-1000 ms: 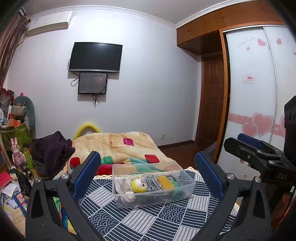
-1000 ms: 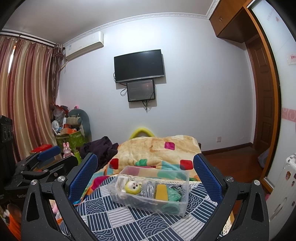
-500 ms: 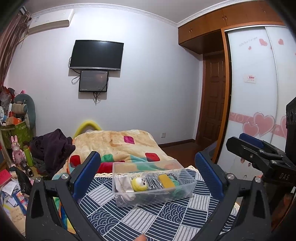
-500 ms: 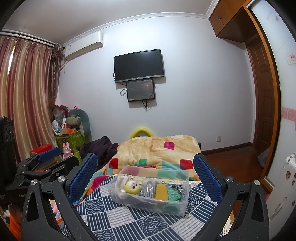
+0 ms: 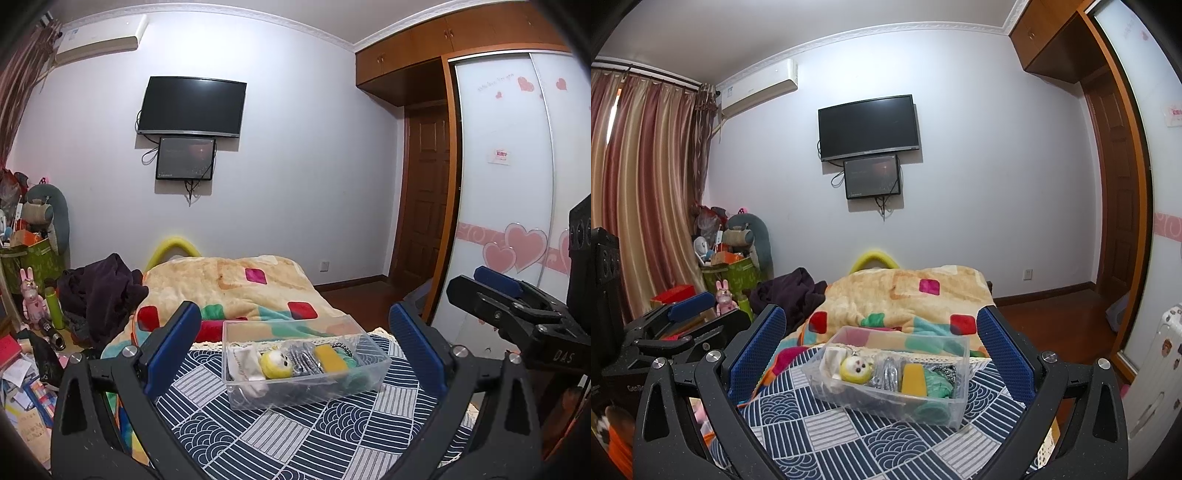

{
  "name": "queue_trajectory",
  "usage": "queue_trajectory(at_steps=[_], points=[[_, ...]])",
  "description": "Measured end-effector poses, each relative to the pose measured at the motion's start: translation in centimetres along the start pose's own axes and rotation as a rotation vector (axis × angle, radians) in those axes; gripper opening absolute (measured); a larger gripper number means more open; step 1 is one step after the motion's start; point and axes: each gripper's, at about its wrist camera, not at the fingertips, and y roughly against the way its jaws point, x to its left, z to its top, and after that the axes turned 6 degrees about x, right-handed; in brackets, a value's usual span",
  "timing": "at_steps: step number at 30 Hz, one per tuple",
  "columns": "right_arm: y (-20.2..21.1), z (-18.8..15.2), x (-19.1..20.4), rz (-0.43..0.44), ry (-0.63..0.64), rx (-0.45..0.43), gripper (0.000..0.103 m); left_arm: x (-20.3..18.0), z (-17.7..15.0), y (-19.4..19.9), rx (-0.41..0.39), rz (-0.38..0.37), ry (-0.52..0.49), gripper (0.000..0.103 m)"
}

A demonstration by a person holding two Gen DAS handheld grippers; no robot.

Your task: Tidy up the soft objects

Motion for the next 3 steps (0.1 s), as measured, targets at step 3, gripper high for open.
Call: queue_trajectory(at_steps=[3], points=[[-0.13, -0.07, 0.01, 0.0, 0.0, 0.003, 0.103, -0.13, -0.1, 0.04, 0.0, -0.001, -0.002, 0.103]])
